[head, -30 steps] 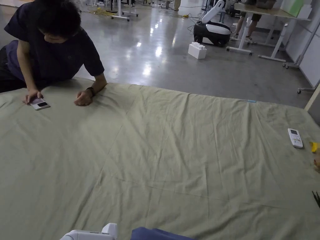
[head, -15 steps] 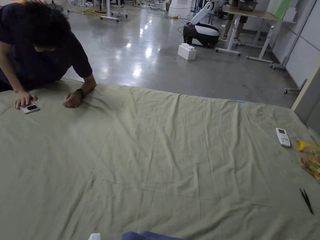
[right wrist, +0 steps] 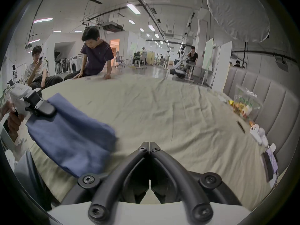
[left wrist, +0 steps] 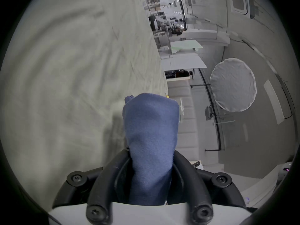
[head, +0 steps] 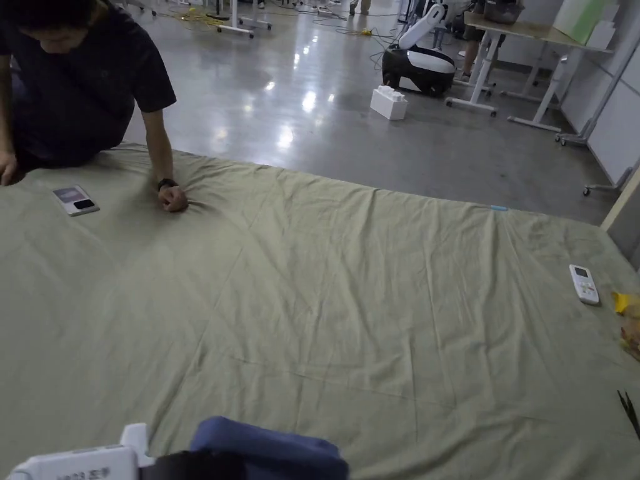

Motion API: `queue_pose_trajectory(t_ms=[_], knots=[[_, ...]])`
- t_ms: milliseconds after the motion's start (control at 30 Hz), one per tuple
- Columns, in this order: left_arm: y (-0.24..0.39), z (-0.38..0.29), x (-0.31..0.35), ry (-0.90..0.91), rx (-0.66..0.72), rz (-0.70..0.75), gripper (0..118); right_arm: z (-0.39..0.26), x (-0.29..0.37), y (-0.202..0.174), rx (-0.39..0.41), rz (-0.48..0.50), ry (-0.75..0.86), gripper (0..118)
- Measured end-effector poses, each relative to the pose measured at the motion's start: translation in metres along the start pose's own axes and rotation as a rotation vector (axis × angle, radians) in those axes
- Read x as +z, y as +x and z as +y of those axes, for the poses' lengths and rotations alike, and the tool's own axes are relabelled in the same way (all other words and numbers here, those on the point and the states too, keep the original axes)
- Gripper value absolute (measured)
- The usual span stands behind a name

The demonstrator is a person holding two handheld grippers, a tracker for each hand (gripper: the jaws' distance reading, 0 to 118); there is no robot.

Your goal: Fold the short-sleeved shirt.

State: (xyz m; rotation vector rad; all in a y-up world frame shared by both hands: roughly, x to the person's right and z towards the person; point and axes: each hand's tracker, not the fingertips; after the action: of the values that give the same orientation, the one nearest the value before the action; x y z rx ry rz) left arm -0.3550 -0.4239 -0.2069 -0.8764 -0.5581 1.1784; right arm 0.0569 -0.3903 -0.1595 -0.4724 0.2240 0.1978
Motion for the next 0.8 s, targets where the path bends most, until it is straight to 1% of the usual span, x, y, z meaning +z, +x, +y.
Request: queue_pose_trajectory(t_ms=[33, 67, 133, 167, 200, 333, 400, 467, 700, 733, 800], knots=[[-0.002, 0.012, 0.016, 0.024, 0.005, 0.003, 23, 0.008, 0.0, 0.005, 0.008, -0.013, 0.031, 0], [0.017, 0.016, 0.037, 0.054, 0.02, -0.002, 23, 0.018, -0.002, 0.011, 0.007, -0.018, 0.05, 0], [0.015, 0.036, 0.072, 0.111, 0.024, 0.021, 23, 0.036, -0.004, 0.023, -0.006, -0.042, 0.085, 0], [0.015, 0.047, 0.089, 0.139, 0.025, 0.049, 23, 0.045, -0.006, 0.029, -0.005, -0.055, 0.105, 0], [-0.015, 0.077, 0.108, 0.153, 0.018, 0.091, 23, 0.054, -0.008, 0.036, -0.008, -0.07, 0.119, 0], [-0.008, 0.11, 0.174, 0.183, -0.032, 0.239, 23, 0.088, -0.015, 0.066, -0.047, -0.134, 0.177, 0], [-0.006, 0.126, 0.199, 0.184, -0.054, 0.303, 23, 0.101, -0.018, 0.08, -0.061, -0.152, 0.193, 0], [0.028, 0.122, 0.212, 0.19, -0.08, 0.386, 23, 0.111, -0.02, 0.093, -0.072, -0.181, 0.214, 0], [0.06, 0.162, 0.257, 0.167, -0.178, 0.606, 23, 0.13, -0.012, 0.123, -0.077, -0.25, 0.242, 0], [0.097, 0.145, 0.244, 0.168, -0.189, 0.644, 23, 0.13, -0.01, 0.126, -0.08, -0.257, 0.243, 0], [0.106, 0.145, 0.245, 0.185, -0.18, 0.665, 23, 0.126, -0.008, 0.131, -0.093, -0.268, 0.245, 0]])
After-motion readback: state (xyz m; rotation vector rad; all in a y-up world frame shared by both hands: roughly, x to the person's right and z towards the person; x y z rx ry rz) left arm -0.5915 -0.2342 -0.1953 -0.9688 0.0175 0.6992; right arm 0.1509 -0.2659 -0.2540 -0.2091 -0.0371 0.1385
